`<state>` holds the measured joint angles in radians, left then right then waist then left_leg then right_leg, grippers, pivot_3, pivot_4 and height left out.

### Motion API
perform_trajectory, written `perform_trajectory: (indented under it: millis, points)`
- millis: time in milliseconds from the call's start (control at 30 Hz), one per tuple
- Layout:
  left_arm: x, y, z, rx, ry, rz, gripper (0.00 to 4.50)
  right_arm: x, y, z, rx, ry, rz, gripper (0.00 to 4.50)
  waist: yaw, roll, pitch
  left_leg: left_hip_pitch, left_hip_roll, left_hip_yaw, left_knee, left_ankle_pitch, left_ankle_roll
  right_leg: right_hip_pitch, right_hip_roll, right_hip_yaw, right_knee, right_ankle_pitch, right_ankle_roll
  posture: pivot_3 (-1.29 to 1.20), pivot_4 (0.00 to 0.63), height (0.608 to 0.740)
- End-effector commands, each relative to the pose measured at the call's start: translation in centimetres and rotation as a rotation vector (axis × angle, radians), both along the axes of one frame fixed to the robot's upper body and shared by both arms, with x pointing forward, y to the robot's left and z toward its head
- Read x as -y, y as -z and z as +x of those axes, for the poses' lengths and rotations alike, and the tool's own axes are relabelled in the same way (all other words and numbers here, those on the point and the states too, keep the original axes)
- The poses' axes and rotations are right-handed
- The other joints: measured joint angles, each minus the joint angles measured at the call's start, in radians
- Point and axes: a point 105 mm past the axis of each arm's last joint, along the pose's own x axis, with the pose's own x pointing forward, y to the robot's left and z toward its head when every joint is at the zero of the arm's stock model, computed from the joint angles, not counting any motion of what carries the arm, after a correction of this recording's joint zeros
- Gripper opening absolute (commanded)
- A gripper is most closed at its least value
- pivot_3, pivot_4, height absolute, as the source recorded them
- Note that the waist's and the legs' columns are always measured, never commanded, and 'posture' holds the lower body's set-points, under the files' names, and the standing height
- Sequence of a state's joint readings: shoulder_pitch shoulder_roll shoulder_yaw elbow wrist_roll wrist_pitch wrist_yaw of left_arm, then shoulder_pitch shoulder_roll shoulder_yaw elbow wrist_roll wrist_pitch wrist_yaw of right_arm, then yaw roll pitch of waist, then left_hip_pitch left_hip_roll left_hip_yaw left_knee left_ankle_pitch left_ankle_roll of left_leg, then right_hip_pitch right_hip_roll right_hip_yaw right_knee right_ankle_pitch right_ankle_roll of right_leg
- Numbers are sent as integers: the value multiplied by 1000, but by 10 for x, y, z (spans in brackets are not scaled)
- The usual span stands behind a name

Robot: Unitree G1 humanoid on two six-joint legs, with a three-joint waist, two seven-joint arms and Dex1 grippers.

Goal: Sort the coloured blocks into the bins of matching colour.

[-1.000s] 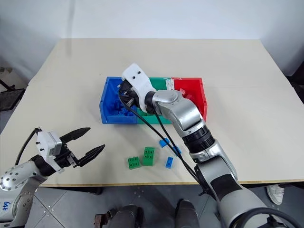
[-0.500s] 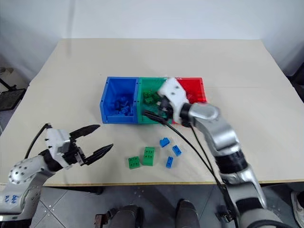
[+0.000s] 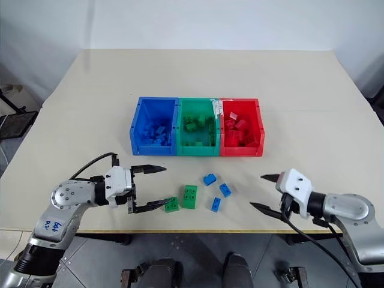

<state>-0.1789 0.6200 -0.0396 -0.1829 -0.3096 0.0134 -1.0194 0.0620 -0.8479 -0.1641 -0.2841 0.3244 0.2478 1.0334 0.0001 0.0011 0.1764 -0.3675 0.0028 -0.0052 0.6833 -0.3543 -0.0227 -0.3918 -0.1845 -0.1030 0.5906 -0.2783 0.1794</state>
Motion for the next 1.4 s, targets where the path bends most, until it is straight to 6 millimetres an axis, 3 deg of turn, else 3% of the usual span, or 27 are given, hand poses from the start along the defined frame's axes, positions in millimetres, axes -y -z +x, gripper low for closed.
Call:
perform_trajectory:
  millis: [33,167,333,467,767,933,1067,1133,1200,1400]
  points:
    - [2,-7,-2,27,16,-23,4500,-28,-11,-1,0,-69,37,4458,-2,0,0,0,0,0,0,0,0,0,0,0,0,0,0,0,150,740]
    - [-3,-7,-4,23,-7,-19,4500,-52,-4,5,-56,-89,50,4458,0,0,0,0,1,-1,0,0,0,0,0,0,0,0,0,0,150,740]
    - [-11,-10,-8,28,-41,-28,4500,-60,8,11,-109,-90,35,4458,16,0,0,-1,0,-1,0,0,0,0,0,-1,-1,0,0,0,150,740]
    - [-17,-15,-10,18,-72,-56,4500,-58,18,27,-91,-56,15,3585,19,0,0,-1,0,-1,1,0,0,0,0,-1,-1,0,0,0,150,740]
    - [-16,-17,-9,29,-88,-77,4500,-65,7,32,-93,-79,78,464,21,0,0,-1,0,-1,1,0,0,0,0,-1,0,0,0,0,150,740]
    - [-19,-18,-6,32,-120,-109,4500,-65,-1,36,-59,-66,94,411,21,0,0,-1,0,-1,1,0,0,0,0,-1,0,0,0,0,150,740]
    - [-31,-27,0,40,-205,-177,4500,-78,-34,34,15,-143,171,411,20,0,0,-1,0,-1,1,0,0,0,0,-1,0,0,0,0,150,740]
    - [-44,-32,1,47,-282,-214,4500,-97,-60,32,49,-230,210,411,12,0,0,-1,0,-1,1,0,0,0,0,-1,0,0,0,0,150,740]
    - [-62,-26,-2,38,-375,-220,4500,-130,-88,44,96,-268,274,411,-8,0,0,0,1,-1,1,0,0,-1,0,-1,0,0,0,0,150,740]
    - [-81,-16,-14,22,-490,-213,4500,-209,-120,83,179,-228,298,411,-26,0,0,1,5,-2,-1,-1,-3,-2,3,-3,4,1,-2,0,150,740]
